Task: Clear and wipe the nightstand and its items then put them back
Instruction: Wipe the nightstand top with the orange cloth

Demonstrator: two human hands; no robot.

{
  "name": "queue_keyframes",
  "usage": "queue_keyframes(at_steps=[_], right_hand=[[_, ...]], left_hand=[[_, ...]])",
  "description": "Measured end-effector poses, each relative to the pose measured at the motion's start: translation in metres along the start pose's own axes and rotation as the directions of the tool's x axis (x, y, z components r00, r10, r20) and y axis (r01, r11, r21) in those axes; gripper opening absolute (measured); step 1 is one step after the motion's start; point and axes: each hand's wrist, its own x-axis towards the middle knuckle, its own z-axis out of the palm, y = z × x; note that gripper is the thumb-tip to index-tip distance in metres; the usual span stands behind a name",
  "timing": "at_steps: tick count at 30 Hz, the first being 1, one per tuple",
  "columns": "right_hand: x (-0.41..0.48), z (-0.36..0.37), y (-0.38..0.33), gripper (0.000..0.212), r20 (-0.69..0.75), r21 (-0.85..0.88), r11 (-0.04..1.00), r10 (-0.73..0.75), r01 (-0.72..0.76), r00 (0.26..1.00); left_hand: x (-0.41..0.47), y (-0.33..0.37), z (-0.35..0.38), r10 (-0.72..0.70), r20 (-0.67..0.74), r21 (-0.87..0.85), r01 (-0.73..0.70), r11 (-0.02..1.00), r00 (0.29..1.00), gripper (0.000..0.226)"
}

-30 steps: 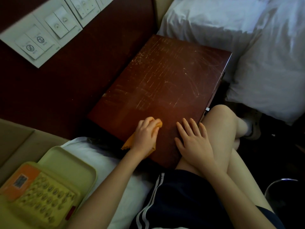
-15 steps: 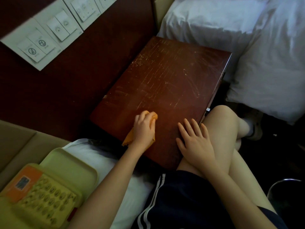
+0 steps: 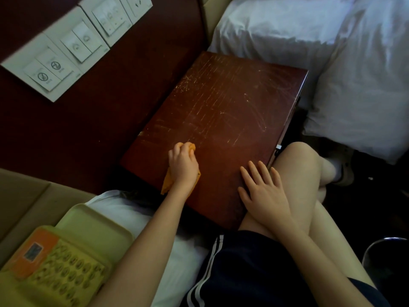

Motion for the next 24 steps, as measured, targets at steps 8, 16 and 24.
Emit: queue_keyframes(at_steps=[8, 16, 24], right_hand=[[0.001, -0.001, -0.001, 0.050, -0.047, -0.027, 1.000, -0.014, 0.013, 0.999], [0.000, 0.002, 0.001, 0.051, -0.045, -0.032, 0.999, -0.009, 0.008, 0.999], [0.000, 0.004, 0.002, 0.052, 0.002, -0.012, 1.000, -0.003, 0.003, 1.000]], left_hand=[[-0.040, -0.016, 0.000, 0.372, 0.175, -0.016, -0.375, 0.927, 0.912, 0.032], [-0.008, -0.024, -0.010, 0.110, 0.037, 0.067, -0.112, 0.991, 0.993, 0.030], [-0.009, 0.007, 0.008, 0.125, 0.055, 0.029, -0.127, 0.991, 0.991, 0.032]])
